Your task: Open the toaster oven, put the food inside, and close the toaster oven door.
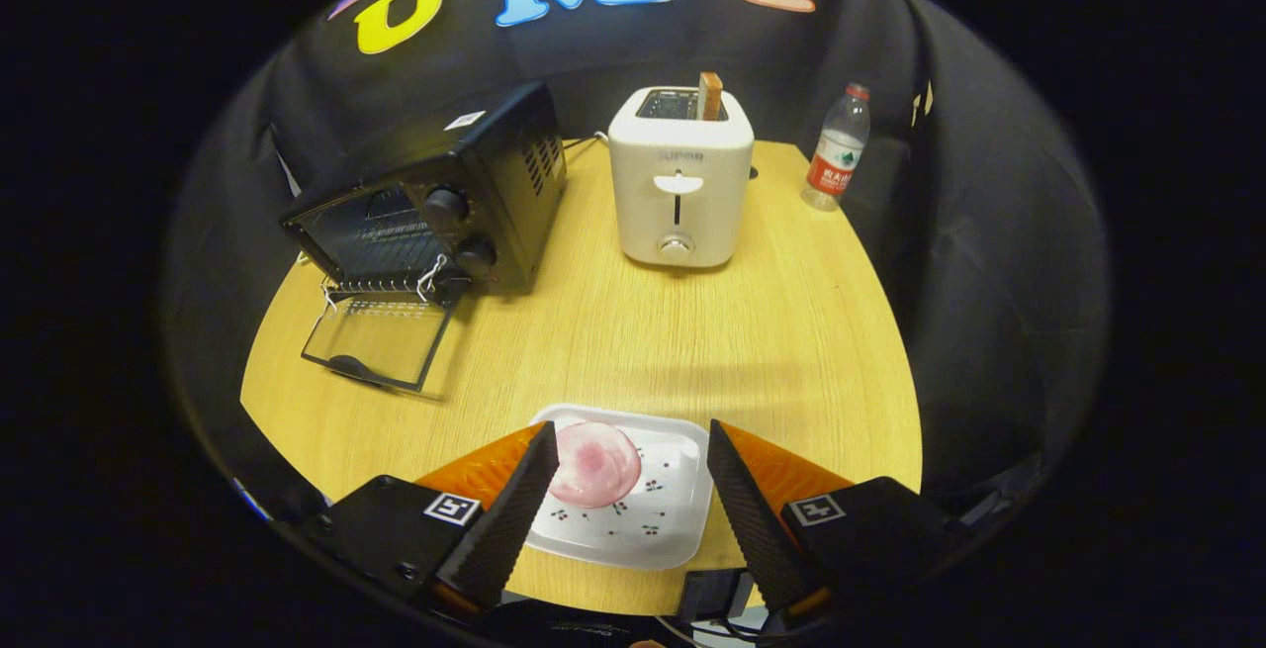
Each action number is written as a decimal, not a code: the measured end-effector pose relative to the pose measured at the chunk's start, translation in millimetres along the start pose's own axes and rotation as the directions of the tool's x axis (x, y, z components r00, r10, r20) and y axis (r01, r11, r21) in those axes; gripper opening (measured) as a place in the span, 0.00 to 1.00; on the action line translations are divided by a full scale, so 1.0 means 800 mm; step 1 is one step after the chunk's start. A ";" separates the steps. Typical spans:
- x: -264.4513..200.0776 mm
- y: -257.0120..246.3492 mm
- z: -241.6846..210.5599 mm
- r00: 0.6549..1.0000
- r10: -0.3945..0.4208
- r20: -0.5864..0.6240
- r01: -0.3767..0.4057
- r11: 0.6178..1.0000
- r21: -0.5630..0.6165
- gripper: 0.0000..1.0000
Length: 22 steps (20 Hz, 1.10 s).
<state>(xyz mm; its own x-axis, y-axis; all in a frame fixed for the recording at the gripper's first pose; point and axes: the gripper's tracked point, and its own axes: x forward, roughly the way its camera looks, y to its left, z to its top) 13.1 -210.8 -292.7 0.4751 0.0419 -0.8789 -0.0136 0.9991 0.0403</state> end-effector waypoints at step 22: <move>0.055 -0.041 -0.098 0.959 0.037 -0.282 -0.032 0.999 0.021 0.45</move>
<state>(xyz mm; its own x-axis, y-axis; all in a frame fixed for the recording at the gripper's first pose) -34.8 -241.1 -370.3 0.2070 0.0790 -0.9751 -0.0107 0.9969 0.0785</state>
